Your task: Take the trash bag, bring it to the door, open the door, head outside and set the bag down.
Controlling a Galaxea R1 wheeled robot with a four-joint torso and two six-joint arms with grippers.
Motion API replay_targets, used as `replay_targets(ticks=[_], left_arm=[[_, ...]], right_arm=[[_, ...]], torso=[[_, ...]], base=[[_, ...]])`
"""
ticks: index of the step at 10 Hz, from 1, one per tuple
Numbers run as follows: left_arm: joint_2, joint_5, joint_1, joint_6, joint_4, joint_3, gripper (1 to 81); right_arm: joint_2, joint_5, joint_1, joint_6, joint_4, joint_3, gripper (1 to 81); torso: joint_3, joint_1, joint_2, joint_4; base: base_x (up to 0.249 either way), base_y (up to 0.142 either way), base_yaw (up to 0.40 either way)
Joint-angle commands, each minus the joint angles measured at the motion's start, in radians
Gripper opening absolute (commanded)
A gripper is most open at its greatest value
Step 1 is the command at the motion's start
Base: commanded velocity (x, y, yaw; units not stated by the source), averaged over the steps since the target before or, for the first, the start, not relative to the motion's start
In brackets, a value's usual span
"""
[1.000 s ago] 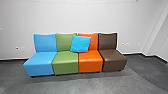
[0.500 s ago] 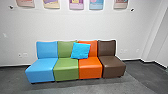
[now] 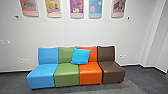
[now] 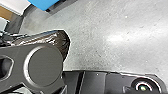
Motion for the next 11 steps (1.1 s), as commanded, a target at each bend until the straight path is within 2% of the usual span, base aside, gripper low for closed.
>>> replay_targets(ticks=[1, 3, 5, 6, 8, 10, 11], left_arm=[[0.026, 0.063, -0.053, 0.012, -0.005, -0.059, 1.0], [0.086, 0.060, -0.020, 0.044, -0.006, -0.131, 1.0], [0.134, 0.055, 0.008, 0.058, -0.005, -0.185, 1.0], [0.157, 0.051, 0.019, 0.081, -0.006, -0.217, 1.0], [0.186, 0.051, 0.034, 0.089, -0.006, -0.266, 1.0], [0.177, 0.049, 0.034, 0.089, -0.008, -0.248, 1.0], [0.175, 0.049, 0.031, 0.089, -0.008, -0.246, 1.0]], right_arm=[[0.017, -0.041, 0.042, -0.003, 0.002, -0.048, 81.1], [0.068, -0.041, 0.034, -0.003, 0.002, -0.108, 81.1], [0.103, -0.042, 0.032, -0.005, 0.002, -0.150, 81.1], [0.117, -0.042, 0.023, -0.006, 0.001, -0.171, 81.1], [0.152, -0.042, 0.011, -0.011, -0.004, -0.225, 81.1], [0.155, -0.042, 0.009, -0.013, -0.004, -0.230, 81.1], [0.155, -0.042, 0.009, -0.013, -0.004, -0.233, 81.1]], torso=[[-0.002, -0.062, 0.096, 0.000], [0.006, -0.104, 0.161, 0.000], [0.006, -0.148, 0.229, 0.000], [0.006, -0.171, 0.264, 0.000], [0.007, -0.216, 0.334, 0.000], [0.096, -0.258, 0.399, 0.000], [0.102, -0.274, 0.425, 0.000]], base=[[0.000, 0.000, 0.000], [0.000, 0.000, 0.000], [0.000, 0.000, 0.000], [0.000, 0.000, 0.000], [0.000, 0.000, 0.000], [0.000, 0.000, 0.000], [0.000, 0.000, 0.000]])
